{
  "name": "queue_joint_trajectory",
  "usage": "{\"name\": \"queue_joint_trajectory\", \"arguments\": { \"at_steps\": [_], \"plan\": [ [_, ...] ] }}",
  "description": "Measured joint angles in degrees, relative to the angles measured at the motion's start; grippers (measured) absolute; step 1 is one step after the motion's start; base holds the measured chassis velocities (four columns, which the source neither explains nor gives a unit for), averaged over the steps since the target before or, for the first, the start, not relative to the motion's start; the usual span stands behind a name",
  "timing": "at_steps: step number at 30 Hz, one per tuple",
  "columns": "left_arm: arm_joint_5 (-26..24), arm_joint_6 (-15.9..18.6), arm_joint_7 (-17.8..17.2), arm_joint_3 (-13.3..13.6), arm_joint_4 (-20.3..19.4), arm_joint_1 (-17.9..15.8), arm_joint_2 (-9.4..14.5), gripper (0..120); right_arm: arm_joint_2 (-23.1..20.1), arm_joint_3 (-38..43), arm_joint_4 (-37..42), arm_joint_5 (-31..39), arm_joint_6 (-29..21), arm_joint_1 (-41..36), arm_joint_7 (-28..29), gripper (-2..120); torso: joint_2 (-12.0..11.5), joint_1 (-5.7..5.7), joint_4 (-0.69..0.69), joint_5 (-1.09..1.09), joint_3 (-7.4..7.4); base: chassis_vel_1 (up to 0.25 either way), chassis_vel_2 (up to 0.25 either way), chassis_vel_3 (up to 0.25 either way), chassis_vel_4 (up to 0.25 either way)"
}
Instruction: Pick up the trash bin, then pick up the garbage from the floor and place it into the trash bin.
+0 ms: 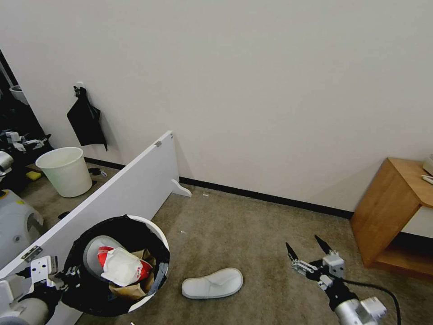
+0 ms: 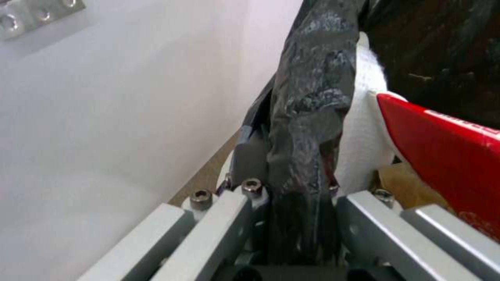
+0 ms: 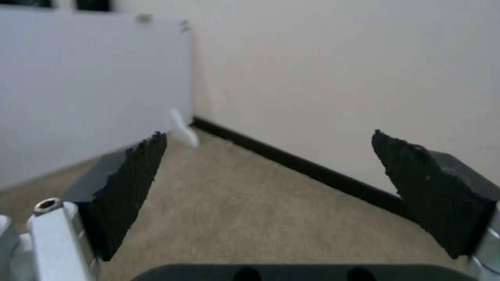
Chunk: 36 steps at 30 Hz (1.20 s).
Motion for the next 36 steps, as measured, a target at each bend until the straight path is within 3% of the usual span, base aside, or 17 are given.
{"name": "queue_joint_trajectory", "arguments": {
  "at_steps": [1, 3, 4, 6, 10, 12, 25, 36],
  "plan": [
    [0.0, 0.0, 0.0, 0.0, 0.0, 0.0, 0.0, 3, 0.0, 0.0, 0.0, 0.0, 0.0, 0.0, 0.0, 100, 0.0, 0.0, 0.0, 0.0, 0.0, 0.0, 0.0, 0.0, 0.0],
    [0.1, 0.1, -0.1, -0.2, -0.3, 0.5, -0.2, 3, -5.5, -3.7, -3.9, 0.0, -0.4, 5.1, -2.3, 100, 0.0, 0.0, 0.03, -0.02, 0.0, 0.0, 0.0, 0.0, 0.0],
    [0.1, 0.1, -0.1, -0.2, -0.3, 0.5, -0.2, 3, -5.5, -3.7, -3.9, 0.0, -0.4, 5.1, -2.3, 100, 0.0, 0.0, 0.03, -0.02, 0.0, 0.0, 0.0, 0.0, 0.0],
    [0.2, 0.2, -0.2, -0.4, -0.5, 0.7, -0.5, 3, -10.2, -9.0, -8.3, 0.4, -0.3, 10.1, -3.9, 100, 0.0, 0.0, 0.0, -0.02, 0.0, 0.0, 0.0, 0.0, 0.0],
    [0.3, 0.2, -0.4, -0.5, -0.8, 0.7, -0.8, 3, -12.4, -15.9, -13.9, 0.5, 0.6, 16.4, -5.4, 100, 0.0, 0.0, -0.01, 0.0, 0.0, 0.0, 0.0, 0.0, 0.0],
    [0.4, 0.3, -0.7, -0.5, -1.2, 0.7, -0.9, 3, -13.2, -25.0, -20.4, 0.0, 1.2, 23.8, -7.4, 100, 0.0, 0.0, 0.03, -0.02, 0.01, 0.0, 0.0, 0.0, 0.0],
    [1.0, 0.4, -0.9, -0.4, -1.3, 0.2, -1.2, 3, -9.1, -44.2, -32.3, -2.3, 2.0, 36.6, -9.5, 100, 0.0, 0.0, 0.01, -0.03, 0.0, 0.0, 0.0, 0.0, 0.0],
    [1.1, 0.3, -0.9, -0.4, -1.3, 0.1, -1.3, 3, -7.1, -50.7, -37.1, -4.5, 2.0, 39.9, -11.4, 100, 0.0, 0.0, 0.0, -0.02, 0.0, 0.0, 0.0, 0.0, 0.0]
  ]
}}
